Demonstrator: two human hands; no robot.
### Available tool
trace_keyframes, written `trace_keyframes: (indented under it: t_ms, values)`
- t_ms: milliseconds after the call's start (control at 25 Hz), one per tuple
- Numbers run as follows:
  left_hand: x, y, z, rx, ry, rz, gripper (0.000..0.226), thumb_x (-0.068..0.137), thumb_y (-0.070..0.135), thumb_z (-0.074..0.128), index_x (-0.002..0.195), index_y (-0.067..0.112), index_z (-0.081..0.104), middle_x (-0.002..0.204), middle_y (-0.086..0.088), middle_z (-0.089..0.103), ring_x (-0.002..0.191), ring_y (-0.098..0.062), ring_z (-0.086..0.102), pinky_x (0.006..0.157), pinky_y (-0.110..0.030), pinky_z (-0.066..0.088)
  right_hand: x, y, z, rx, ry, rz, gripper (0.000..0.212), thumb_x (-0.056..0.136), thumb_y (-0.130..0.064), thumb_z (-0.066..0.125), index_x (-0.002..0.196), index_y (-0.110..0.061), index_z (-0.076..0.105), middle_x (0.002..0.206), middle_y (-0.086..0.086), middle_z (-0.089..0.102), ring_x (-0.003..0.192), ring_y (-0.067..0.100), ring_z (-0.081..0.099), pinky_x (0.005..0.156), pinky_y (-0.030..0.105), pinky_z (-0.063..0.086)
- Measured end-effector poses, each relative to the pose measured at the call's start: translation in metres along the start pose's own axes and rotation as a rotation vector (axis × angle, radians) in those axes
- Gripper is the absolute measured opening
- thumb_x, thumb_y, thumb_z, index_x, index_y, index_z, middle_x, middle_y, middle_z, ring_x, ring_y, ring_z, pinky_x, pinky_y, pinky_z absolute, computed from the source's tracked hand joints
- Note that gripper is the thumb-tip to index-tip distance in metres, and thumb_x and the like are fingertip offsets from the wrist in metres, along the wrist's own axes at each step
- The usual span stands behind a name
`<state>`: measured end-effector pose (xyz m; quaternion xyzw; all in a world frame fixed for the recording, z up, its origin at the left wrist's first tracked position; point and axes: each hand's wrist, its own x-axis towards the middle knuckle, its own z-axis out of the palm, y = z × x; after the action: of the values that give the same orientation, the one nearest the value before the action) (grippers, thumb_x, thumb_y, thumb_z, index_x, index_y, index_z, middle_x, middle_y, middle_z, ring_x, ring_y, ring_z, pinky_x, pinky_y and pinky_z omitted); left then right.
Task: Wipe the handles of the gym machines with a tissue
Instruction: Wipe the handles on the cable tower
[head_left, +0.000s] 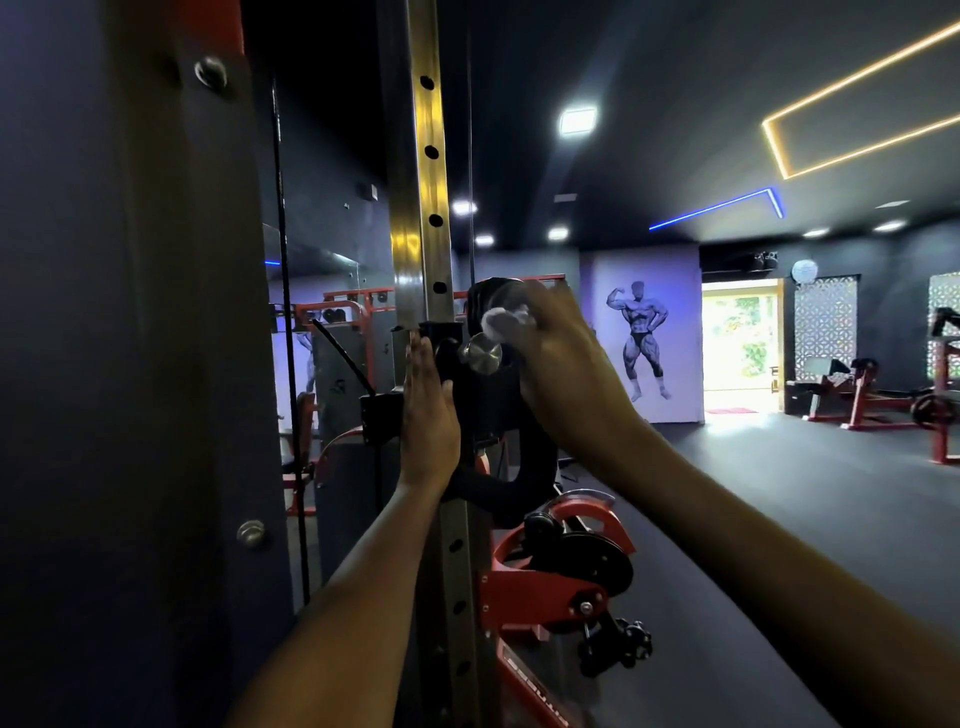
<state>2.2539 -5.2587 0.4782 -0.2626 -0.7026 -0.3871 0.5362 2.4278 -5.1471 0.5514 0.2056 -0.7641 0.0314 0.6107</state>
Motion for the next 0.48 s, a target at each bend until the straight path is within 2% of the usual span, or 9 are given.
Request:
trace_keyframes:
  t_ms: [120, 200, 280, 360, 400, 440, 480]
  values:
    - [0.000, 0.001, -0.002, -0.008, -0.009, 0.002, 0.059, 0.100, 0.028, 0.024, 0.152, 0.005, 0.010, 0.160, -0.005, 0.007, 0.147, -0.015, 0.006, 0.116, -0.015, 0.002, -0.005, 0.002, 0.013, -0.168, -0.068, -0.209, 0.020, 0.070, -0.004, 0.057, 0.085, 0.000, 0.069, 0.097, 0.015, 0.064, 0.097, 0.029, 0.056, 0.068, 0.032, 0.053]
    - [0.000, 0.000, -0.002, 0.001, -0.022, 0.003, 0.059, 0.100, 0.028, 0.023, 0.152, 0.004, 0.010, 0.161, -0.009, 0.009, 0.147, -0.016, 0.007, 0.117, -0.021, 0.004, -0.054, -0.004, 0.019, -0.109, -0.208, -0.245, 0.019, 0.064, -0.005, 0.064, 0.082, -0.002, 0.067, 0.095, 0.012, 0.063, 0.095, 0.024, 0.052, 0.068, 0.029, 0.053]
    - [-0.001, -0.002, -0.001, 0.037, -0.009, 0.018, 0.058, 0.100, 0.026, 0.024, 0.151, 0.002, 0.012, 0.160, -0.012, 0.012, 0.147, -0.019, 0.009, 0.118, -0.029, 0.009, -0.087, -0.004, 0.012, -0.041, -0.271, -0.256, 0.021, 0.063, -0.006, 0.070, 0.084, -0.007, 0.067, 0.094, 0.009, 0.061, 0.092, 0.020, 0.052, 0.067, 0.027, 0.053]
    - [-0.001, -0.005, 0.001, 0.034, -0.007, 0.013, 0.057, 0.100, 0.024, 0.027, 0.151, 0.004, 0.010, 0.160, -0.009, 0.010, 0.147, -0.019, 0.009, 0.119, -0.031, 0.011, -0.072, 0.005, 0.006, 0.158, -0.184, -0.089, 0.018, 0.077, -0.003, 0.056, 0.091, -0.005, 0.067, 0.098, 0.010, 0.059, 0.093, 0.018, 0.056, 0.074, 0.028, 0.054]
    - [-0.001, -0.005, 0.001, 0.030, -0.010, 0.012, 0.057, 0.100, 0.023, 0.027, 0.151, 0.005, 0.008, 0.160, -0.006, 0.008, 0.147, -0.018, 0.008, 0.119, -0.031, 0.011, -0.051, 0.014, 0.004, 0.229, -0.081, 0.009, 0.022, 0.084, -0.003, 0.048, 0.096, -0.002, 0.066, 0.101, 0.011, 0.058, 0.095, 0.012, 0.056, 0.083, 0.023, 0.050]
    - [0.000, -0.005, 0.002, 0.027, -0.013, 0.004, 0.057, 0.100, 0.022, 0.028, 0.150, 0.006, 0.007, 0.159, -0.005, 0.007, 0.147, -0.018, 0.008, 0.119, -0.031, 0.010, -0.027, 0.019, -0.004, 0.223, 0.038, 0.105, 0.026, 0.087, -0.004, 0.044, 0.099, 0.000, 0.066, 0.103, 0.012, 0.058, 0.095, 0.006, 0.055, 0.086, 0.013, 0.043]
    - [0.001, -0.005, 0.002, 0.024, -0.014, -0.008, 0.057, 0.100, 0.021, 0.029, 0.151, 0.006, 0.007, 0.160, -0.006, 0.008, 0.147, -0.018, 0.008, 0.119, -0.030, 0.010, -0.014, 0.022, -0.006, 0.175, 0.104, 0.141, 0.029, 0.086, -0.008, 0.043, 0.100, 0.002, 0.067, 0.103, 0.013, 0.059, 0.093, 0.007, 0.055, 0.085, 0.007, 0.038]
